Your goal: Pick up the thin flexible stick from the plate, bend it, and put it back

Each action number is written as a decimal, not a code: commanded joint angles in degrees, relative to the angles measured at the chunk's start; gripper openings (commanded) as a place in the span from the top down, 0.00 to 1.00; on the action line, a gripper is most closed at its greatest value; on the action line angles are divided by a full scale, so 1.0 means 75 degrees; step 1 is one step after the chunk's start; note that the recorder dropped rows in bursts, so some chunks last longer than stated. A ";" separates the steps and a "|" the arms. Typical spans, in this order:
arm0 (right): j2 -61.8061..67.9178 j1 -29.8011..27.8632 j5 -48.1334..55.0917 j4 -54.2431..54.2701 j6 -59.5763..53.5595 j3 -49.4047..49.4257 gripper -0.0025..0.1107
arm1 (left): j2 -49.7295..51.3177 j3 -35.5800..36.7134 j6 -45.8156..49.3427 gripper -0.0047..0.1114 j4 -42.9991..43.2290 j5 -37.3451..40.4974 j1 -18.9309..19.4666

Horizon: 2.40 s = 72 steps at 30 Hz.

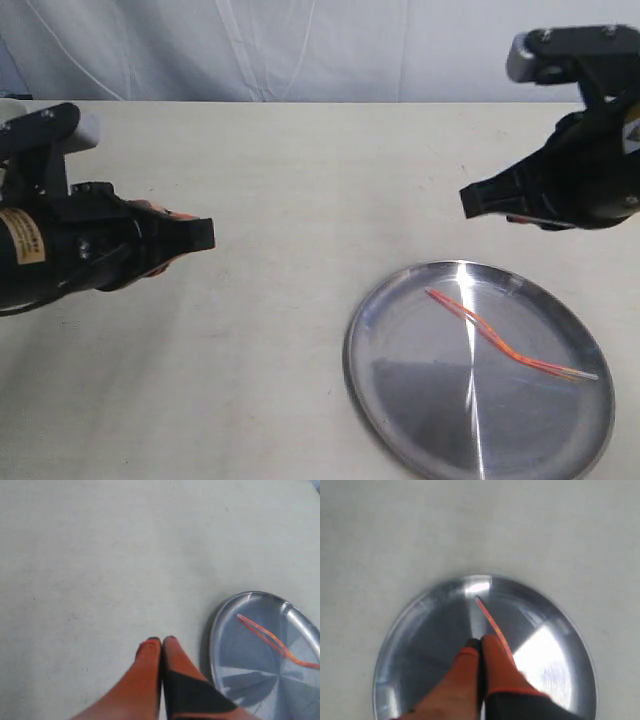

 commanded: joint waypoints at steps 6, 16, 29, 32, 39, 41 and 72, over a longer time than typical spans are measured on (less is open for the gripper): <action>-0.2207 -0.0032 -0.1340 0.0864 -0.0305 0.0893 0.98 | -0.2291 0.0006 0.0012 0.96 0.2188 -0.0128 0.0010; -0.3806 -0.0032 -0.2159 0.1949 -0.0520 0.2435 0.98 | -0.3393 0.0006 -0.0005 0.96 0.4502 0.0205 0.0010; -0.3872 -0.0032 -0.2097 0.2066 -0.0497 0.2435 0.98 | -0.3393 0.0006 -0.0005 0.96 0.4506 0.0282 0.0010; -0.4139 -0.0032 -0.2091 0.2050 -0.0497 0.2435 0.98 | -0.3393 0.0006 -0.0005 0.96 0.4506 0.0282 0.0010; -0.5404 -0.0609 -0.2091 0.1799 -0.1002 0.2435 0.98 | -0.3393 0.0006 -0.0005 0.96 0.4506 0.0282 0.0010; -0.5771 -0.1262 -0.2108 0.1438 -0.1184 0.2447 0.98 | -0.3393 0.0006 -0.0005 0.96 0.4506 0.0282 0.0010; -0.9011 -0.4287 -0.2775 0.0872 -0.1286 0.6593 0.98 | -0.3393 0.0006 -0.0005 0.96 0.4506 0.0282 0.0010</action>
